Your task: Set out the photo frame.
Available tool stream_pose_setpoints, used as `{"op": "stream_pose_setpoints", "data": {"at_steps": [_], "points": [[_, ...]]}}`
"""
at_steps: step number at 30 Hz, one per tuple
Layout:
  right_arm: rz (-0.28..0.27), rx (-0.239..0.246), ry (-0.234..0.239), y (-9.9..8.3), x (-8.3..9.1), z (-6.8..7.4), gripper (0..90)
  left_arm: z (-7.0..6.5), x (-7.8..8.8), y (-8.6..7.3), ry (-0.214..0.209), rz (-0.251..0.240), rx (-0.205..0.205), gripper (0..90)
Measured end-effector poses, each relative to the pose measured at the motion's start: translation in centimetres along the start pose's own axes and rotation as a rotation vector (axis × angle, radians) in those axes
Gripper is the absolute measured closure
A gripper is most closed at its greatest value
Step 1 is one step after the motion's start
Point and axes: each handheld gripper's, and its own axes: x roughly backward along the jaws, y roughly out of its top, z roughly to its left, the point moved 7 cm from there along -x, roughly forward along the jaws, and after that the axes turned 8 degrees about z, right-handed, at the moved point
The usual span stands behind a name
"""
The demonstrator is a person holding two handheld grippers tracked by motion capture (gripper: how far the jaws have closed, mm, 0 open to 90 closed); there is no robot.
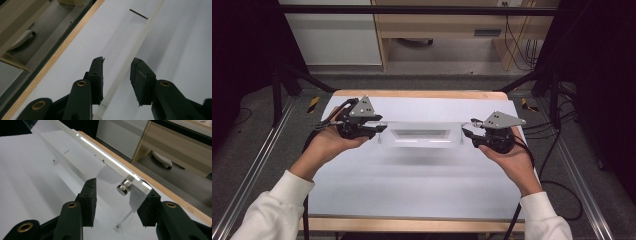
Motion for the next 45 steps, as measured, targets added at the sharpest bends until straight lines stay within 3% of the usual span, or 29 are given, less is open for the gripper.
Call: {"op": "stream_pose_setpoints", "data": {"at_steps": [25,27,29,34,37,42,45], "points": [[0.041,-0.069,0.01,2.0,-1.6,-2.4,55.2,3.4,-1.2,1.3,0.021,-0.003,0.005,57.7],[0.041,-0.073,0.015,2.1,-1.8,-2.6,55.0,3.6,-1.1,1.3,0.039,-0.022,0.026,55.9],[0.042,-0.076,0.017,2.2,-1.8,-2.7,54.8,3.9,-0.8,1.3,0.053,-0.053,0.054,45.5],[0.045,-0.089,0.023,2.4,-2.1,-3.0,54.4,4.2,0.8,1.8,0.078,-0.196,0.139,31.2],[0.046,-0.097,0.023,2.6,-2.4,-3.3,53.9,4.1,2.0,1.8,0.116,-0.274,0.196,25.0],[0.048,-0.115,0.029,2.9,-2.8,-3.8,53.4,3.8,3.4,0.9,0.154,-0.334,0.267,15.2],[0.052,-0.121,0.032,3.1,-3.0,-4.1,53.1,3.4,3.5,-0.3,0.171,-0.322,0.294,13.4]]}}
